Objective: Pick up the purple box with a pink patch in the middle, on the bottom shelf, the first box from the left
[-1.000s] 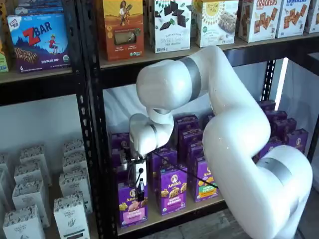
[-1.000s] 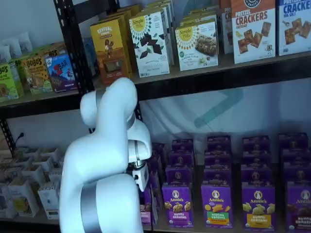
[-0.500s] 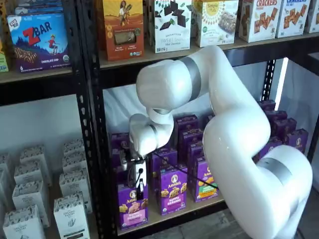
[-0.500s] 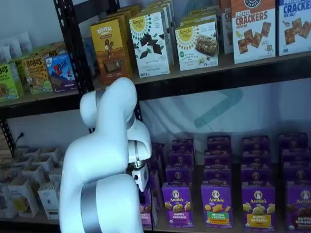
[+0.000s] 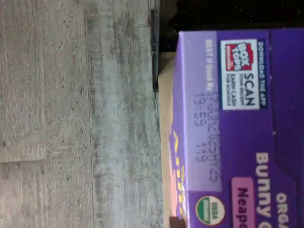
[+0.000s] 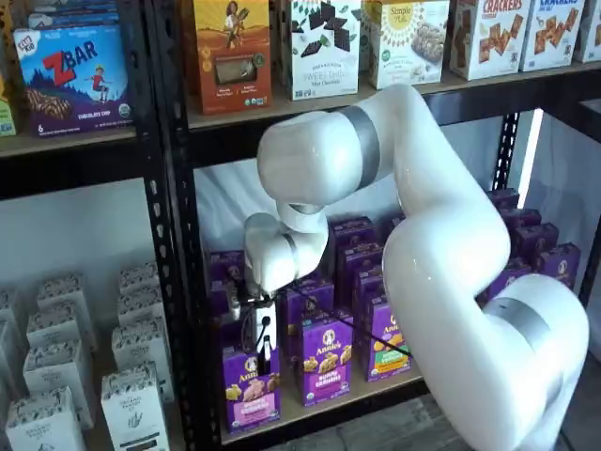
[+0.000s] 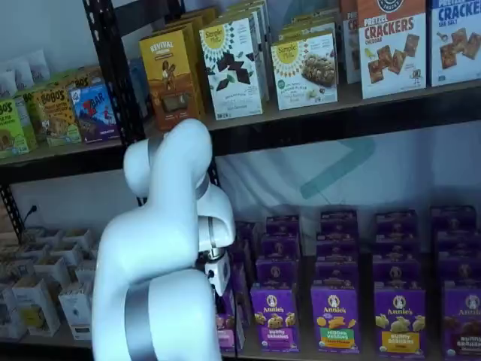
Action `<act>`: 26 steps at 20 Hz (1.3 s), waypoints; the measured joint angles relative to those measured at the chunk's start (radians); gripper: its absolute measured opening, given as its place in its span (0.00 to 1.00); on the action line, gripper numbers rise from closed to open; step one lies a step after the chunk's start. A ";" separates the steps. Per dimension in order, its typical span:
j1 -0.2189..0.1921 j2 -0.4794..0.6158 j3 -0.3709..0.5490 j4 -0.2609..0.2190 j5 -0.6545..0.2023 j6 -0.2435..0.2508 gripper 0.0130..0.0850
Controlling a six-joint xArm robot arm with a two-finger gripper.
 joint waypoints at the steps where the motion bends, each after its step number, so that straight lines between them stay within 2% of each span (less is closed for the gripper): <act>1: 0.000 -0.001 0.001 0.000 -0.001 0.000 0.28; 9: -0.003 -0.048 0.059 -0.047 -0.012 0.039 0.28; 19: -0.009 -0.205 0.280 -0.160 -0.086 0.134 0.28; 22: -0.018 -0.259 0.349 -0.173 -0.108 0.138 0.28; 26: -0.036 -0.357 0.450 -0.165 -0.116 0.112 0.28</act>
